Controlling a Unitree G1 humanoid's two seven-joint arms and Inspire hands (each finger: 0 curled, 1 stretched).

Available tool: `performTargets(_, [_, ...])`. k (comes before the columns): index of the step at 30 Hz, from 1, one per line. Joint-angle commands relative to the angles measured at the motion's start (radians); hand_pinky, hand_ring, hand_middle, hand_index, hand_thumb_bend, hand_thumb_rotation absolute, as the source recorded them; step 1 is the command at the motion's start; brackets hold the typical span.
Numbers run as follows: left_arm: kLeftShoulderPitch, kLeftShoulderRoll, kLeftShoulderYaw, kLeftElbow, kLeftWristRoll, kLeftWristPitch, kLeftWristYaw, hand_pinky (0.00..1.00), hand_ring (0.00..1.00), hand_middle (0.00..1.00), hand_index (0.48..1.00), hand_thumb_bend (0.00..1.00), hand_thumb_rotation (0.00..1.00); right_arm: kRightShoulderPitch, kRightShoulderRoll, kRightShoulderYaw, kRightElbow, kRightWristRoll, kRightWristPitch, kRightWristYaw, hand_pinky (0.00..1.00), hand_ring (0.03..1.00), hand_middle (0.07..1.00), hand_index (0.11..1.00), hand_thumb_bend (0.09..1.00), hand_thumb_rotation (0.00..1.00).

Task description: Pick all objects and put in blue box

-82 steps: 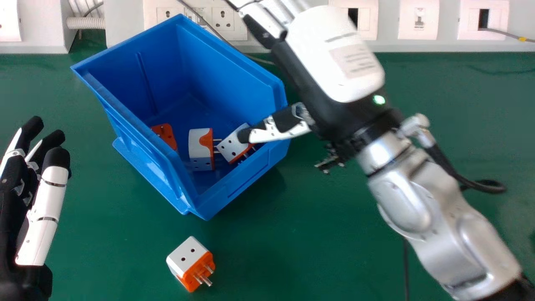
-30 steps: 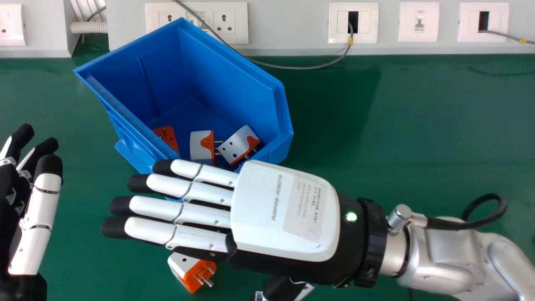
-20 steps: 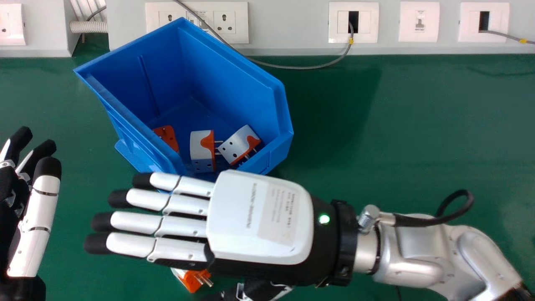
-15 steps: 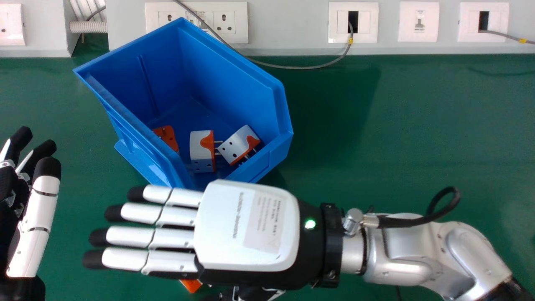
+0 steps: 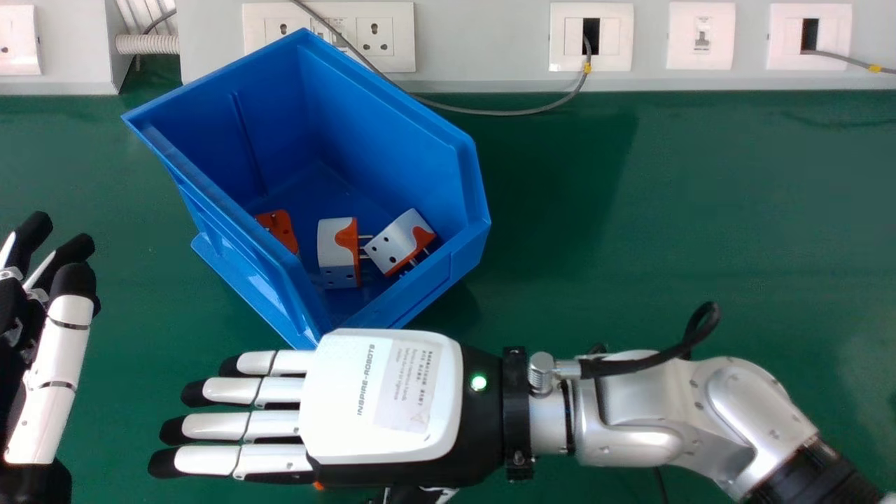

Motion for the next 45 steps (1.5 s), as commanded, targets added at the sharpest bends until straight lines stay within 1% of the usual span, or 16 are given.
performTargets(1, [-0.002, 0.009, 0.005, -0.014, -0.009, -0.023, -0.005, 0.87, 0.91, 0.88, 0.924, 0.52, 0.72, -0.038, 0.027, 0.011, 0.023, 0.006, 0.000, -0.027, 0.93, 1.000, 1.000, 1.000, 0.315, 0.00])
performTargets(4, [-0.005, 0.009, 0.003, -0.013, -0.013, -0.023, -0.006, 0.87, 0.91, 0.88, 0.923, 0.53, 0.72, -0.059, 0.047, 0.026, 0.069, 0.000, 0.010, -0.029, 0.93, 1.000, 1.000, 0.998, 0.351, 0.00])
performTargets(6, [-0.007, 0.010, 0.004, -0.013, -0.014, -0.022, -0.008, 0.87, 0.91, 0.88, 0.923, 0.53, 0.72, -0.073, 0.058, 0.037, 0.097, -0.005, 0.018, -0.031, 0.92, 1.000, 1.000, 0.990, 0.380, 0.00])
performTargets(8, [-0.007, 0.011, 0.004, -0.013, -0.014, -0.022, -0.009, 0.87, 0.91, 0.88, 0.923, 0.53, 0.72, -0.091, 0.067, 0.048, 0.121, -0.009, 0.028, -0.025, 0.91, 1.000, 1.000, 0.986, 0.391, 0.00])
performTargets(12, [-0.003, 0.008, 0.004, -0.018, -0.013, -0.022, -0.011, 0.87, 0.91, 0.88, 0.923, 0.54, 0.72, -0.132, 0.085, 0.072, 0.163, -0.006, 0.063, 0.014, 0.91, 1.000, 1.000, 0.982, 0.366, 0.00])
performTargets(16, [0.001, 0.008, 0.007, -0.021, -0.011, -0.023, -0.014, 0.87, 0.91, 0.88, 0.923, 0.54, 0.72, -0.156, 0.103, 0.094, 0.195, 0.015, 0.106, 0.076, 0.90, 1.000, 1.000, 0.981, 0.357, 0.00])
performTargets(19, [0.000, 0.009, 0.011, -0.019, -0.009, -0.020, -0.013, 0.87, 0.91, 0.88, 0.922, 0.54, 0.72, -0.164, 0.117, 0.107, 0.201, 0.022, 0.145, 0.125, 0.89, 0.999, 0.999, 0.974, 0.371, 0.00])
performTargets(21, [0.001, 0.007, 0.011, -0.019, -0.008, -0.017, -0.011, 0.87, 0.91, 0.88, 0.922, 0.54, 0.72, -0.166, 0.124, 0.115, 0.207, 0.019, 0.168, 0.142, 0.87, 0.993, 0.992, 0.959, 0.383, 0.00])
performTargets(26, [0.009, -0.002, 0.010, -0.028, -0.009, -0.015, -0.006, 0.86, 0.91, 0.88, 0.922, 0.54, 0.72, -0.175, 0.135, 0.137, 0.233, -0.003, 0.209, 0.146, 0.83, 0.969, 0.971, 0.931, 0.417, 0.00])
performTargets(30, [0.010, -0.007, 0.006, -0.037, -0.014, -0.014, -0.003, 0.86, 0.91, 0.88, 0.921, 0.54, 0.72, -0.181, 0.140, 0.158, 0.254, -0.008, 0.231, 0.161, 0.79, 0.949, 0.947, 0.905, 0.466, 0.00])
performTargets(31, [0.009, -0.007, 0.007, -0.037, -0.015, -0.015, -0.003, 0.86, 0.91, 0.88, 0.921, 0.54, 0.72, -0.184, 0.141, 0.162, 0.261, -0.008, 0.235, 0.163, 0.79, 0.949, 0.947, 0.905, 0.466, 0.00])
performTargets(32, [0.007, -0.008, 0.006, -0.036, -0.014, -0.016, -0.002, 0.86, 0.91, 0.88, 0.921, 0.54, 0.72, -0.186, 0.142, 0.166, 0.268, -0.007, 0.238, 0.164, 0.78, 0.942, 0.942, 0.900, 0.487, 0.00])
performTargets(35, [0.004, -0.009, 0.005, -0.032, -0.010, -0.022, -0.002, 0.86, 0.91, 0.88, 0.920, 0.54, 0.72, -0.194, 0.146, 0.178, 0.291, -0.014, 0.246, 0.159, 0.76, 0.934, 0.937, 0.891, 0.506, 0.00])
performTargets(37, [0.001, -0.010, 0.005, -0.029, -0.011, -0.023, -0.002, 0.86, 0.91, 0.88, 0.920, 0.54, 0.72, -0.201, 0.150, 0.186, 0.305, -0.020, 0.252, 0.155, 0.75, 0.931, 0.932, 0.884, 0.513, 0.00])
performTargets(41, [0.001, -0.014, 0.003, -0.029, -0.010, -0.026, -0.001, 0.86, 0.91, 0.88, 0.921, 0.54, 0.72, -0.215, 0.161, 0.206, 0.338, -0.040, 0.266, 0.136, 0.74, 0.921, 0.919, 0.876, 0.527, 0.00])
performTargets(45, [0.001, -0.012, 0.004, -0.028, -0.011, -0.030, -0.004, 0.86, 0.91, 0.88, 0.919, 0.53, 0.71, -0.230, 0.172, 0.217, 0.372, -0.047, 0.271, 0.126, 0.74, 0.916, 0.915, 0.873, 0.535, 0.00])
